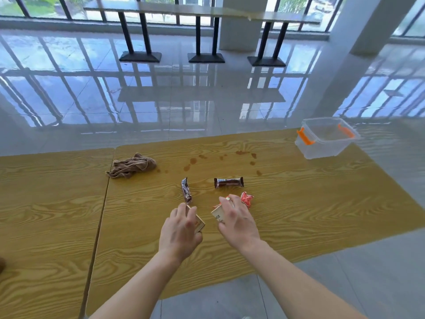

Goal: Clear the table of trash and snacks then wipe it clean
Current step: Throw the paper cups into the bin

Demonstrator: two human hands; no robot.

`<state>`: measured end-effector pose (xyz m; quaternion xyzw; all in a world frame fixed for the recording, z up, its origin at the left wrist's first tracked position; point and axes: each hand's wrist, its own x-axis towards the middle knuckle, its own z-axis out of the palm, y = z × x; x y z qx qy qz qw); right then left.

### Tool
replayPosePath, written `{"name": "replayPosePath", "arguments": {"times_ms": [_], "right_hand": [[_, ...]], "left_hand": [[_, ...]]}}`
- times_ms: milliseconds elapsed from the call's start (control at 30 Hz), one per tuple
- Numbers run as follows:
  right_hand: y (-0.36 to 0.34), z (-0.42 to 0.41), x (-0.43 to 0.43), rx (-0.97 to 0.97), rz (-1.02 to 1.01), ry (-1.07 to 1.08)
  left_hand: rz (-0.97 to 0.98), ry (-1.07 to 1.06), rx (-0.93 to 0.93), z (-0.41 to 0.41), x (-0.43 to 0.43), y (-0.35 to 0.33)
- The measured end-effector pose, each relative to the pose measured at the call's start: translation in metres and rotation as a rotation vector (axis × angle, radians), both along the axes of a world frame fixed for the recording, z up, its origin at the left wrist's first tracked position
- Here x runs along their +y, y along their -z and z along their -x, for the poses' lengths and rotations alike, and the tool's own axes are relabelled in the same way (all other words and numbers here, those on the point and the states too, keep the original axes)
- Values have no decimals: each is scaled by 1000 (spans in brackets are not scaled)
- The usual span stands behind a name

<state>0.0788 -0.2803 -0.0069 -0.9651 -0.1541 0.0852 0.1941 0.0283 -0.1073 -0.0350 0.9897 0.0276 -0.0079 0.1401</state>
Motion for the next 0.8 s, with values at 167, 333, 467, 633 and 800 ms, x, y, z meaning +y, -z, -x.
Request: {"name": "replayPosePath", "arguments": {"times_ms": [167, 333, 467, 633, 800], "right_hand": [[-13, 14, -48, -24, -22, 145], [-18, 34, -110, -28, -4, 304], [-20, 58, -167, -29, -6, 446], [-16, 95, -244, -15, -5, 585], [-4, 143, -326, 28, -13, 726]], "left_hand": [[26, 140, -25, -12, -43, -11], [58, 283, -41, -20, -104, -17], [50, 415, -44, -19, -163, -20], [28, 565, -33, -8, -244, -20], [26, 664, 9, 20, -328, -14]]}}
